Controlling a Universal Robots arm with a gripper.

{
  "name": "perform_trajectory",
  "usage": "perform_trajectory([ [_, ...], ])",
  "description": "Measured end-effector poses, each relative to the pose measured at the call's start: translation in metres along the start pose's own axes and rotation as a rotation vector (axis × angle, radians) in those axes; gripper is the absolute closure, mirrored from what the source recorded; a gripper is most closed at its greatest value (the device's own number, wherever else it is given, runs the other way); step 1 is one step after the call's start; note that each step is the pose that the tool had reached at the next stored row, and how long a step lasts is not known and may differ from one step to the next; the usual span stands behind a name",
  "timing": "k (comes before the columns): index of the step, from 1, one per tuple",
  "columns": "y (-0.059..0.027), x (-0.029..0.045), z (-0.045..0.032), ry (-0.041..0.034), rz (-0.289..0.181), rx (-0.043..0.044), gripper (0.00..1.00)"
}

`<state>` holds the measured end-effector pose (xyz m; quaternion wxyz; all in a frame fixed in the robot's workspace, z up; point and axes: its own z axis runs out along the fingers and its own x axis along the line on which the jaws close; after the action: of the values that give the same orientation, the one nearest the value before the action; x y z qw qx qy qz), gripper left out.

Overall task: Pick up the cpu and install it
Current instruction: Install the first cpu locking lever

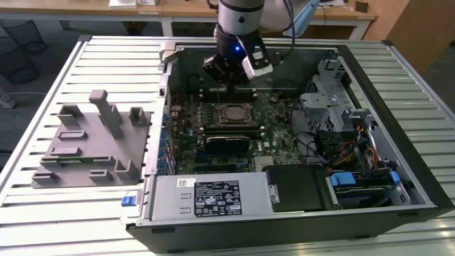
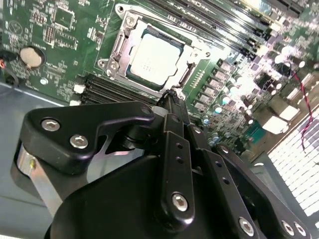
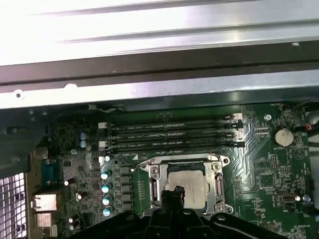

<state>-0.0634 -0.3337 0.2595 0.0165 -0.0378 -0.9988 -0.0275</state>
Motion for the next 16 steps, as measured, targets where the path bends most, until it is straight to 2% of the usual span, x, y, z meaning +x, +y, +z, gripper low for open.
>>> perform_trajectory([
  [3, 0.0000, 0.0005, 0.0006, -0.0167, -0.011, -0.0021, 0.89],
  [4, -0.0001, 0.0011, 0.0008, -0.0200, -0.014, -0.0038, 0.89],
  [6, -0.0003, 0.0039, 0.0011, -0.0201, -0.019, -0.0065, 0.89],
  [12, -0.0015, 0.0186, 0.0024, -0.0194, -0.030, -0.0067, 0.89],
  [16, -0.0013, 0.0238, 0.0026, -0.0193, -0.031, -0.0066, 0.89],
])
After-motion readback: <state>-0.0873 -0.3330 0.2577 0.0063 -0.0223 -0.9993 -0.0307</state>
